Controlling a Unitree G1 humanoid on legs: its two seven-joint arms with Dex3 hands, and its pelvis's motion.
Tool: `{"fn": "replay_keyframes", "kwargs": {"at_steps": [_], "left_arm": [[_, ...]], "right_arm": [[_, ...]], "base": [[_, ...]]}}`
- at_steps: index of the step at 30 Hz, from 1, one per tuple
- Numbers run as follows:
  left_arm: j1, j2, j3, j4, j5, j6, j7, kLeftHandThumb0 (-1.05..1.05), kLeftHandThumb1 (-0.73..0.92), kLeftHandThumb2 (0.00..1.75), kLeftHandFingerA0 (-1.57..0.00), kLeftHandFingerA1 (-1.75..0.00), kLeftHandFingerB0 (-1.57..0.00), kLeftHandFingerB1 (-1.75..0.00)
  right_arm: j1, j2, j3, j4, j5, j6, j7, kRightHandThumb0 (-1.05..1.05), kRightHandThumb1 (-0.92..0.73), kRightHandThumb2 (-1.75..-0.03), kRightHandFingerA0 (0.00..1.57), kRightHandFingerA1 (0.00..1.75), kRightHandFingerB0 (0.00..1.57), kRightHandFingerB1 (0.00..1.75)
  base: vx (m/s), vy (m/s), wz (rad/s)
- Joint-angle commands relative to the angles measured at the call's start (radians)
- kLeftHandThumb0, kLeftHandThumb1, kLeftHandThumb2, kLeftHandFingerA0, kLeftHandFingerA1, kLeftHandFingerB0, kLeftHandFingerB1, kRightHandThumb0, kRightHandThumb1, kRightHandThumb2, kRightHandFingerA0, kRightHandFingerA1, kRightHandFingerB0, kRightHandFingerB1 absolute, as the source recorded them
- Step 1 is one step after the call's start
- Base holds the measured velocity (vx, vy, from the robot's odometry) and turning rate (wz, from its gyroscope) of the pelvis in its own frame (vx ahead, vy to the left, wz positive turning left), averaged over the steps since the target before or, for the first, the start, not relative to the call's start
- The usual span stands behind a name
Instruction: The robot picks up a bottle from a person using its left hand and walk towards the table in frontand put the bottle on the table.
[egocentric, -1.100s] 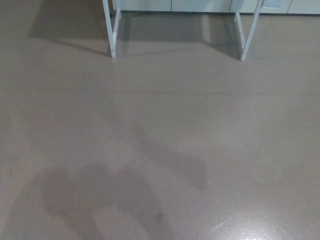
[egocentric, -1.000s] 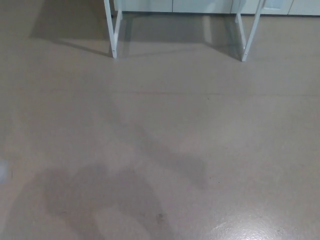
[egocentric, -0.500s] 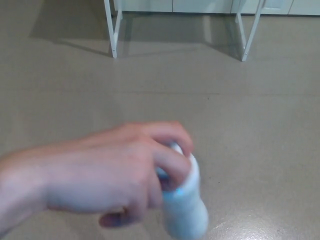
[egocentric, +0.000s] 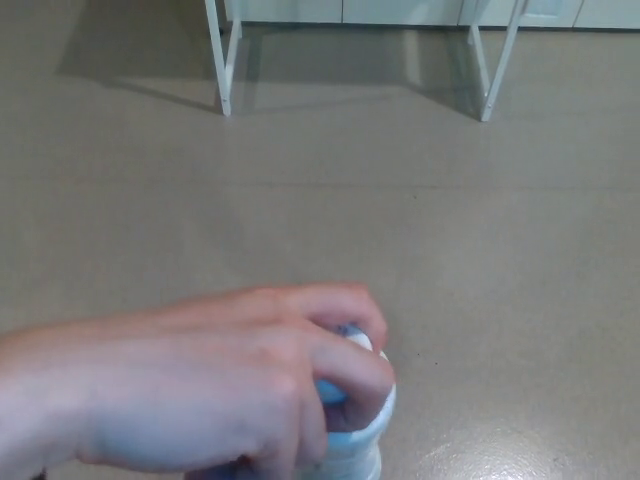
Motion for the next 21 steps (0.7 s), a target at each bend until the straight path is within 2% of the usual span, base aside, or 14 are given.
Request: {"fn": "replay_keyframes", "kwargs": {"at_steps": [1,8,11,12,16,17,18,21], "left_arm": [[0.325,0.17,-0.319,-1.071,-0.202,0.01,-0.35,-0.6,0.36,0.78,0.0,-0.2,0.0,-0.15],[0.303,0.198,-0.396,-1.249,-0.145,0.068,-0.323,-0.59,0.35,0.78,0.0,-0.23,0.0,-0.17],[0.283,0.198,-0.413,-1.278,-0.14,0.092,-0.319,-0.62,0.36,0.79,0.0,-0.19,0.0,-0.15],[0.263,0.197,-0.427,-1.29,-0.14,0.108,-0.32,-0.6,0.36,0.78,0.0,-0.19,0.0,-0.14],[0.23,0.201,-0.446,-1.323,-0.143,0.156,-0.319,-0.6,0.36,0.78,0.0,-0.14,0.0,-0.12],[0.224,0.203,-0.449,-1.33,-0.14,0.167,-0.316,-0.58,0.34,0.78,0.0,-0.18,0.0,-0.14],[0.214,0.204,-0.453,-1.335,-0.138,0.178,-0.315,-0.63,0.29,0.68,0.0,-0.23,0.0,-0.14],[0.188,0.213,-0.464,-1.331,-0.159,0.221,-0.317,-0.54,0.32,0.77,0.0,-0.26,0.0,-0.18]], "right_arm": [[-0.022,-0.044,0.064,0.018,-0.076,-0.008,-0.08,-0.23,-0.61,-0.58,0.65,0.48,0.48,0.4],[-0.006,-0.043,0.083,0.024,-0.083,-0.005,-0.075,-0.23,-0.62,-0.58,0.64,0.47,0.47,0.4],[-0.005,-0.042,0.095,0.027,-0.093,-0.006,-0.091,-0.23,-0.62,-0.58,0.67,0.48,0.49,0.4],[-0.001,-0.044,0.11,0.022,-0.107,-0.007,-0.1,-0.32,-0.52,-0.69,0.65,0.56,0.46,0.47],[-0.002,-0.044,0.122,0.029,-0.11,-0.008,-0.095,-0.31,-0.52,-0.68,0.66,0.57,0.47,0.47],[-0.003,-0.045,0.125,0.03,-0.113,-0.006,-0.097,-0.22,-0.6,-0.58,0.7,0.5,0.5,0.4],[-0.006,-0.047,0.134,0.032,-0.121,-0.001,-0.102,-0.24,-0.61,-0.58,0.69,0.48,0.49,0.39],[0.003,-0.05,0.16,0.029,-0.136,-0.01,-0.106,-0.24,-0.6,-0.58,0.7,0.5,0.51,0.41]], "base": [[0.0,0.0,0.0],[0.0,0.0,0.0],[0.0,0.0,0.0],[0.0,0.0,0.0],[0.0,0.0,0.0],[0.0,0.0,0.0],[0.0,0.0,0.0],[0.0,0.0,0.0]]}}
